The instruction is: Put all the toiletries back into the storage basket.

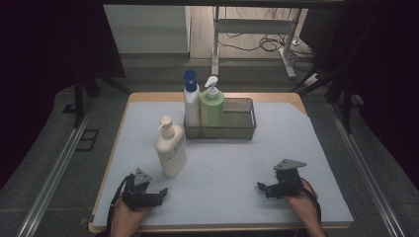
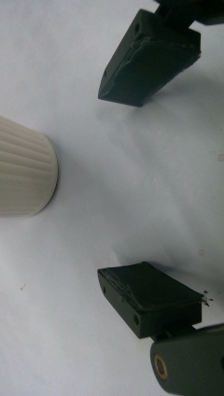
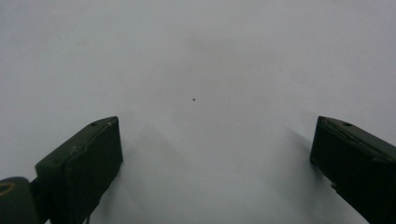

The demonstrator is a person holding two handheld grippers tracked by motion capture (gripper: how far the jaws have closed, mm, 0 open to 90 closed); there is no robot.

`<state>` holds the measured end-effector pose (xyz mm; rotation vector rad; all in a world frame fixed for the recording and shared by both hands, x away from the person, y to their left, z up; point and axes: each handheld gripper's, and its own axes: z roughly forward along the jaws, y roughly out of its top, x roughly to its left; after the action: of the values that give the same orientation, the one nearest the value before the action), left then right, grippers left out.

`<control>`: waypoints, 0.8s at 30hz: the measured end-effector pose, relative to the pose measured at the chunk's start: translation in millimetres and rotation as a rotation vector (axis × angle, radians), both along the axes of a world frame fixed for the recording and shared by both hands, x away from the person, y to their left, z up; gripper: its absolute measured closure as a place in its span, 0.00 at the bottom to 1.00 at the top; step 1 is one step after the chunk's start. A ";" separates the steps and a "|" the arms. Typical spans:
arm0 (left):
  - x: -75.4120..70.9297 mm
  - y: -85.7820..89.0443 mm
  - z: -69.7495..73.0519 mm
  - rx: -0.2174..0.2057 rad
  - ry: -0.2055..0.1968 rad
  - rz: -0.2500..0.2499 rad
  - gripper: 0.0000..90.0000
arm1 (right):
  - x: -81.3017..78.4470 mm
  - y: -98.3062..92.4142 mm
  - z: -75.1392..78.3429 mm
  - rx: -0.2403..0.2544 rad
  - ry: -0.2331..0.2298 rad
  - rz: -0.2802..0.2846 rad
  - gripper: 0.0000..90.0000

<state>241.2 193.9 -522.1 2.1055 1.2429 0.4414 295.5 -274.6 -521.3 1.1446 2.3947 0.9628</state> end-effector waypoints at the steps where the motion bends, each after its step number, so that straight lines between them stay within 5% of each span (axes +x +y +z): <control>1: 0.2 0.3 0.3 0.000 0.001 0.000 0.15 | 0.0 0.1 0.0 -0.001 0.000 0.000 0.01; 11: 6.1 14.0 3.0 -0.043 -0.005 0.026 0.27 | 0.4 0.2 0.2 -0.003 0.006 -0.001 0.01; 17: 13.2 21.2 7.6 -0.080 -0.010 0.030 0.43 | 0.4 0.2 -0.3 0.001 0.004 0.001 0.01; 24: 28.2 23.6 14.6 -0.064 -0.013 0.023 0.60 | 0.2 0.2 -0.7 0.001 0.000 0.001 0.01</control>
<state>269.4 217.5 -507.5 2.0337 1.2584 0.4189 295.7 -274.5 -521.9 1.1438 2.3954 0.9643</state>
